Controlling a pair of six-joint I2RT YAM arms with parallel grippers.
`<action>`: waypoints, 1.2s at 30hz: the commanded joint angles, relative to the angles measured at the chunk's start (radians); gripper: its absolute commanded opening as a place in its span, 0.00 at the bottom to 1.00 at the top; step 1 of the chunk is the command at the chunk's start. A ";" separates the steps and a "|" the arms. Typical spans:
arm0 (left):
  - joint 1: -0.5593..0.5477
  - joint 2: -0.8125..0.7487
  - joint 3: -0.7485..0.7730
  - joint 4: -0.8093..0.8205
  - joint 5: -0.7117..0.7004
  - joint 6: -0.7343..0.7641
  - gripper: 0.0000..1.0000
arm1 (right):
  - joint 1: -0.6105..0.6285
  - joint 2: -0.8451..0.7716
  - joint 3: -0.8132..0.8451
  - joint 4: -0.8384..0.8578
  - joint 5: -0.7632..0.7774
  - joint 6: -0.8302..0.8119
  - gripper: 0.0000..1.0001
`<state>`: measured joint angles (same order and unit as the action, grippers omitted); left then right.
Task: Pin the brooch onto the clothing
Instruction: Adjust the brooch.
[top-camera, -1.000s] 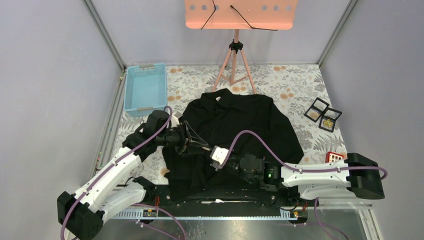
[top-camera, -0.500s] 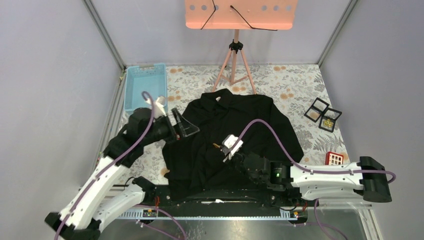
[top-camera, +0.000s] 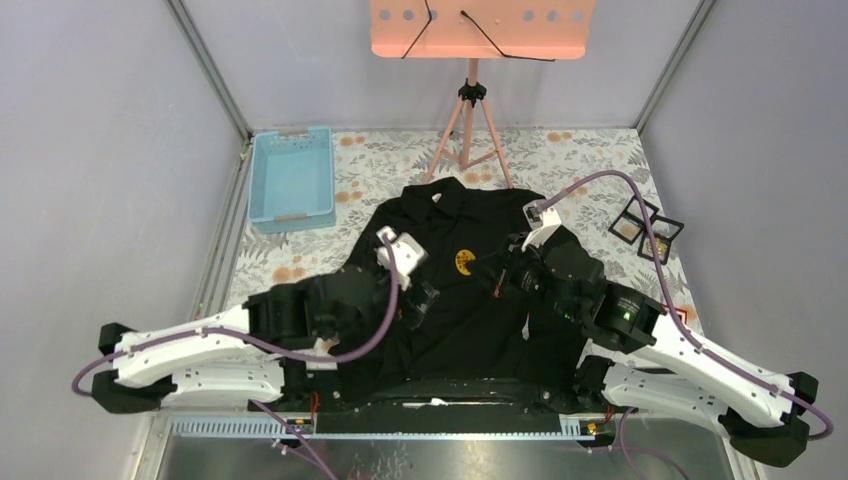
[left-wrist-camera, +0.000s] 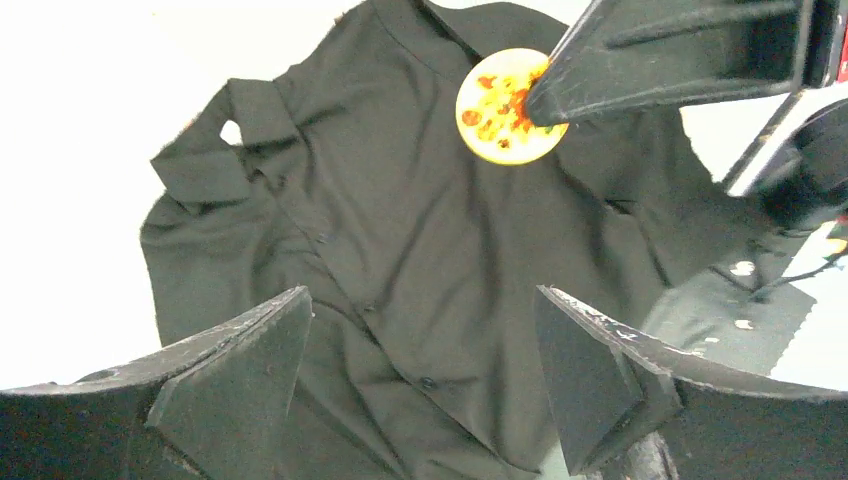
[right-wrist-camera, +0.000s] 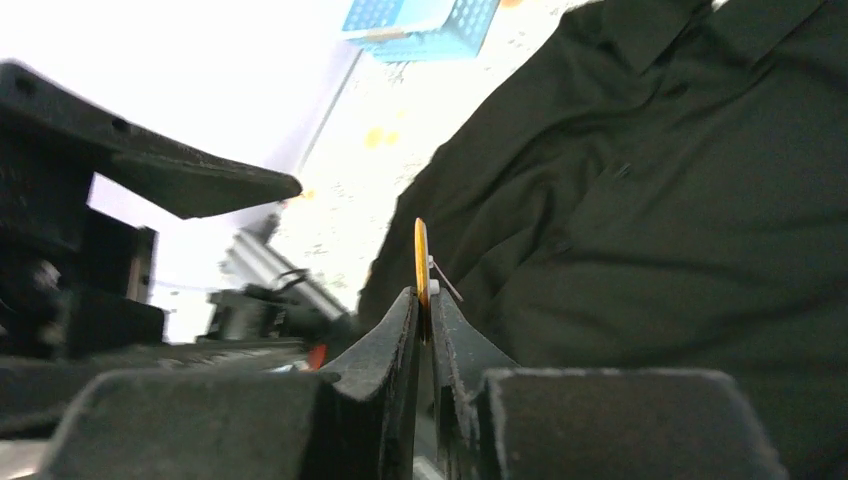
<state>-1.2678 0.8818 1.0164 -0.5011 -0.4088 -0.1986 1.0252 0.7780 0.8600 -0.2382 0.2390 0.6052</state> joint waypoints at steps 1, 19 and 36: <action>-0.168 0.030 -0.013 0.200 -0.383 0.315 0.89 | -0.047 0.004 0.057 -0.120 -0.174 0.288 0.00; -0.368 0.051 -0.190 0.621 -0.325 0.691 0.91 | -0.050 0.024 0.131 -0.196 -0.162 0.624 0.00; -0.382 0.175 -0.173 0.731 -0.474 0.781 0.48 | -0.050 0.059 0.149 -0.173 -0.184 0.650 0.00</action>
<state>-1.6459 1.0565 0.8165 0.0967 -0.8097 0.5358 0.9813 0.8356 0.9688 -0.4358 0.0589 1.2385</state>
